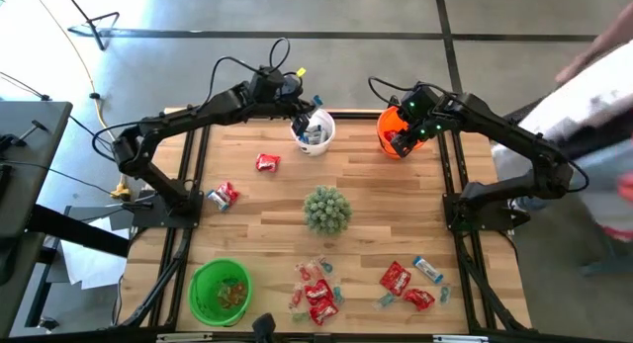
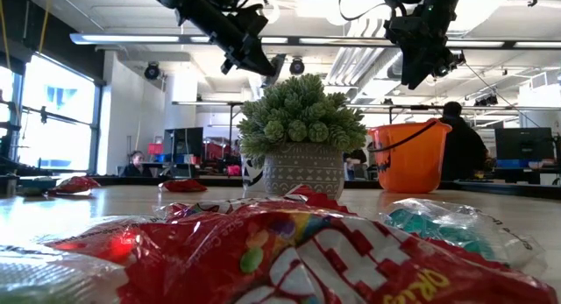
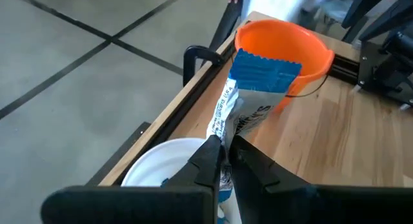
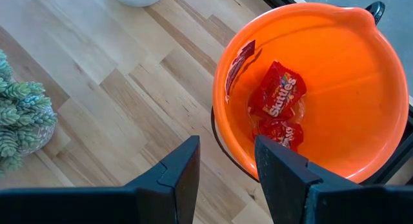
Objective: Sort candy
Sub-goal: Put the white chocolate into the white bucket, then put the red candy into the orange bucket
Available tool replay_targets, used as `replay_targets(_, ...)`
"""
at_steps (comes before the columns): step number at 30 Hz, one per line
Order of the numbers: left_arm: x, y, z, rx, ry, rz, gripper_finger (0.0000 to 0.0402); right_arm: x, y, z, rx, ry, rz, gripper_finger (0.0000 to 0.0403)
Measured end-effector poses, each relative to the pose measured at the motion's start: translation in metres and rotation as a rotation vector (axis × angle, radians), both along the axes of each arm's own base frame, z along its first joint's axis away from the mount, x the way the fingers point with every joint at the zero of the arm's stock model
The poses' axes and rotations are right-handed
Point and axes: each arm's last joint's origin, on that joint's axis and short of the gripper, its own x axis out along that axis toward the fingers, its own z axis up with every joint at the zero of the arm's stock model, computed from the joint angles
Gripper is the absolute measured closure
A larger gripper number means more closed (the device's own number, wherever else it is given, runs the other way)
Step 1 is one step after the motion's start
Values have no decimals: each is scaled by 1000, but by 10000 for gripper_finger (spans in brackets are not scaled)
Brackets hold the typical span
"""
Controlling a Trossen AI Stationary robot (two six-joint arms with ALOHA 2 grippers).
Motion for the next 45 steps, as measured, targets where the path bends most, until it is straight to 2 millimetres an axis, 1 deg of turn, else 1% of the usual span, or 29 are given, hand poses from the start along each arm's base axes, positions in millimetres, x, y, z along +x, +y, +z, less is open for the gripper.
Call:
replay_targets(11,0,0,0,1,3,7,337,0,0,0,0,0,0,258)
replay_targets(18,-1,0,-3,-10,30,13,336,0,0,0,0,0,0,258)
replay_targets(24,-8,-4,-13,-85,144,8,337,0,0,0,0,0,0,258)
replay_targets(32,-25,-15,-30,-229,373,6,336,0,0,0,0,0,0,258)
replay_targets(36,-37,-21,-27,-263,430,9,336,0,0,0,0,0,0,258)
replay_targets(40,-52,-28,-17,-237,484,25,336,0,0,0,0,0,0,258)
replay_targets(45,-81,-44,-16,-255,585,51,336,0,0,0,0,0,1,258)
